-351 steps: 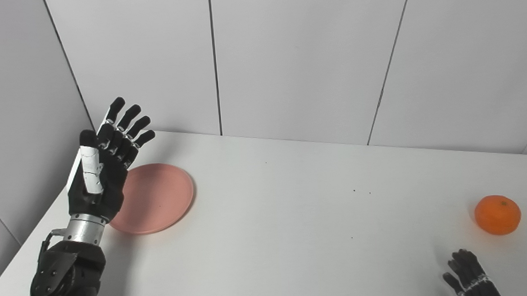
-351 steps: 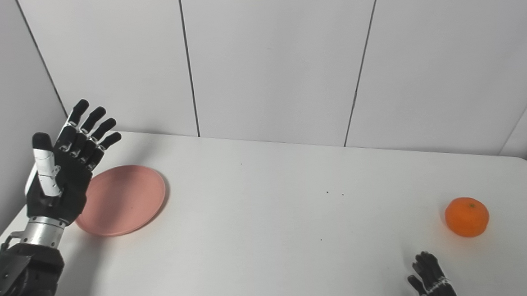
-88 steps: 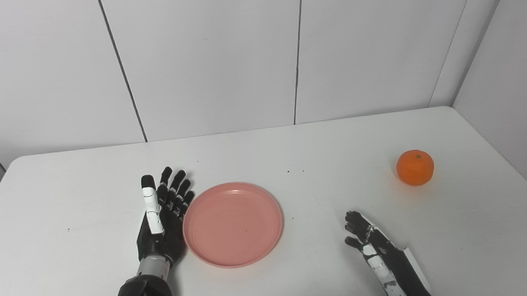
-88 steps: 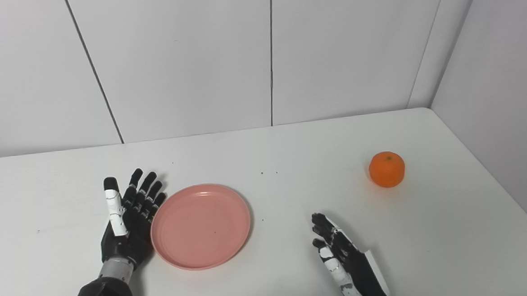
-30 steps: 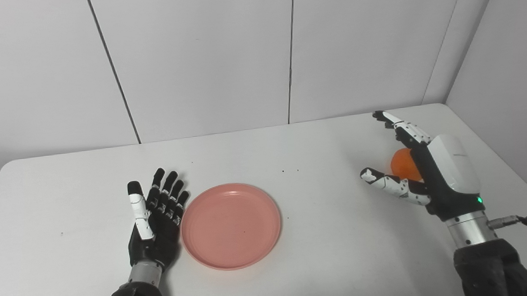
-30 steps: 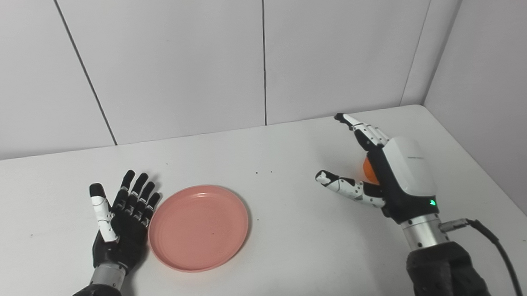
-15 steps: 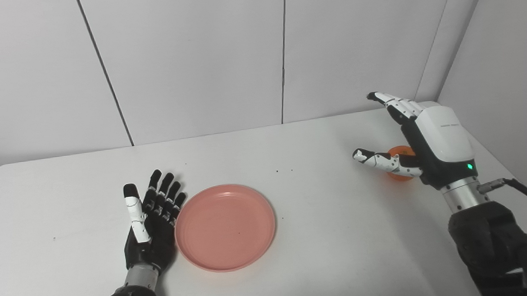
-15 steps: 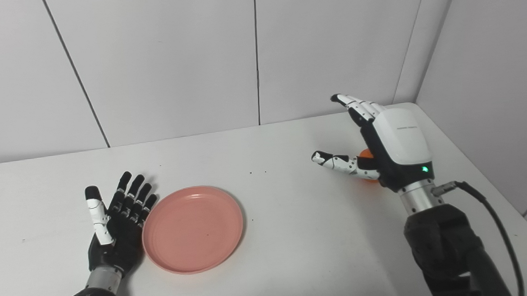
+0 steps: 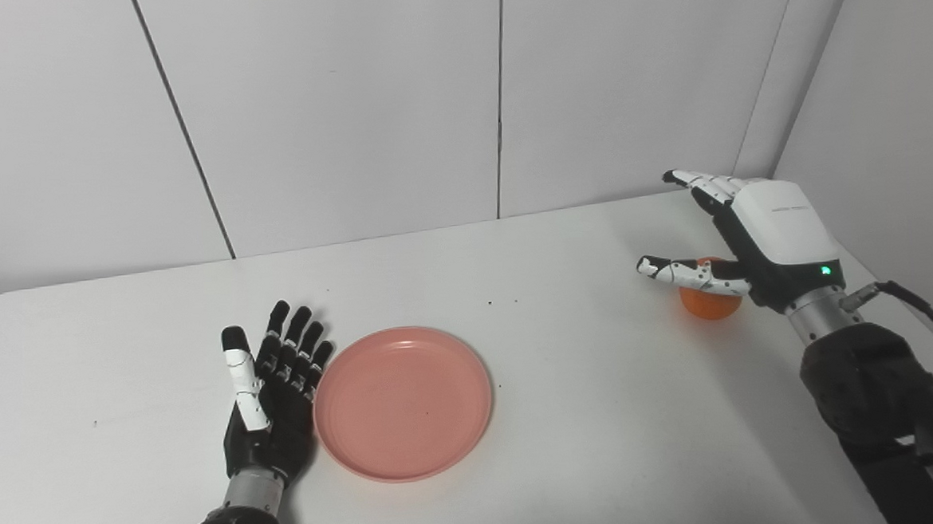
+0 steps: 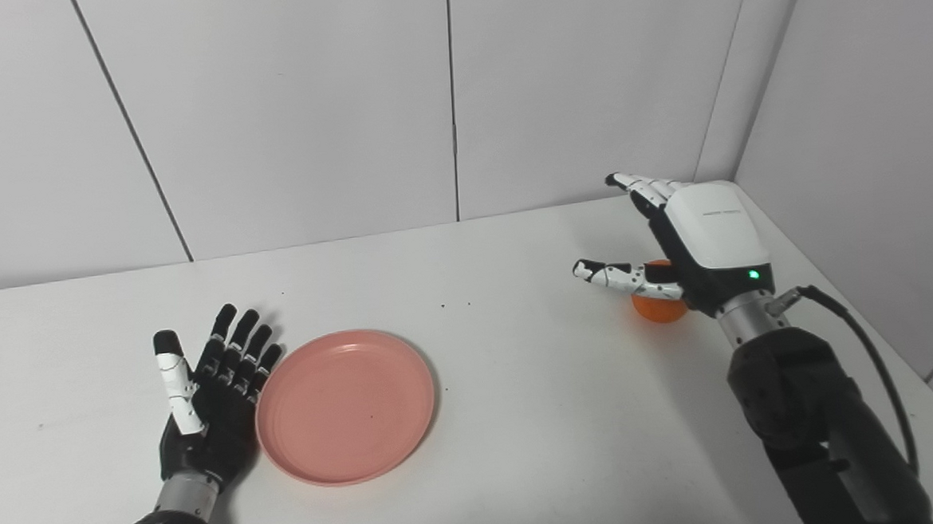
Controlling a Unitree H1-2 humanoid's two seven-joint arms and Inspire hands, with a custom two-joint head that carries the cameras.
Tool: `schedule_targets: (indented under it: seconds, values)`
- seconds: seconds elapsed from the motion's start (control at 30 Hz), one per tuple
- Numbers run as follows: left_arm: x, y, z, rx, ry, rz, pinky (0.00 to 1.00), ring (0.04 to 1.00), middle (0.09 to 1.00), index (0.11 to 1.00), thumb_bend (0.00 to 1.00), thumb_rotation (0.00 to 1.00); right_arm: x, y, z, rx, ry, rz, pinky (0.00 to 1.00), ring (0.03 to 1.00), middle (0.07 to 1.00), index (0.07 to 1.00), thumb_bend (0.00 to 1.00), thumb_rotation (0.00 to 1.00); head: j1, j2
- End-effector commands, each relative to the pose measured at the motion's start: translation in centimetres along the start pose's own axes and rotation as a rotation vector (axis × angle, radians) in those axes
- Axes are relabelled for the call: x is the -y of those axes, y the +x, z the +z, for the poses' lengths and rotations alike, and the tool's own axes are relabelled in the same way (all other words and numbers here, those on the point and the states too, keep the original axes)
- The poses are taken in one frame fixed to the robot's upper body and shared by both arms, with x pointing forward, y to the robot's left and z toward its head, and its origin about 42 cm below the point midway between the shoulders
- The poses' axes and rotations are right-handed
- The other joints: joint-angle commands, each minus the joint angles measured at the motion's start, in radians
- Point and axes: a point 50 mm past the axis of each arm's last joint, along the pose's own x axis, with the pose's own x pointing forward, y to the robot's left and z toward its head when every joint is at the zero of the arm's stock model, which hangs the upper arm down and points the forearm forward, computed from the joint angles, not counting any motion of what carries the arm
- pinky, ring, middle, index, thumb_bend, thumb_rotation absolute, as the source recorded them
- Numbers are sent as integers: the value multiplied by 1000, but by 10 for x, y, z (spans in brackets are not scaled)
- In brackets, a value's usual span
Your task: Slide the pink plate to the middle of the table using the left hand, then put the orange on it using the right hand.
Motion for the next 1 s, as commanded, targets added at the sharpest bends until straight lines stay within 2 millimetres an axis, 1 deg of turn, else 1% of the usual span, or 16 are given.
schedule_targets:
  seconds: [0.0,0.27,0.4,0.57,0.97]
  values:
    - [-6,-8,-17,-74,-15,40,1000,989,978,1000,864,929,18,16,-2,35,-50,-40,798,810,830,834,874,1000,1,-1]
    - [-6,-9,-17,-73,-22,39,1000,995,981,1000,865,916,7,25,-13,10,-56,-5,763,794,817,820,876,1000,5,2]
    - [-5,-9,-17,-74,-20,39,1000,989,977,1000,867,912,4,29,-15,0,-56,11,758,798,822,823,872,1000,6,2]
    - [-3,-9,-17,-73,-21,37,1000,995,983,1000,861,913,-3,34,-24,-23,-61,31,750,793,819,821,875,1000,10,2]
    - [-2,-10,-16,-74,-23,39,1000,988,979,1000,867,899,-16,37,-43,-86,-59,83,746,788,809,810,872,1000,15,6]
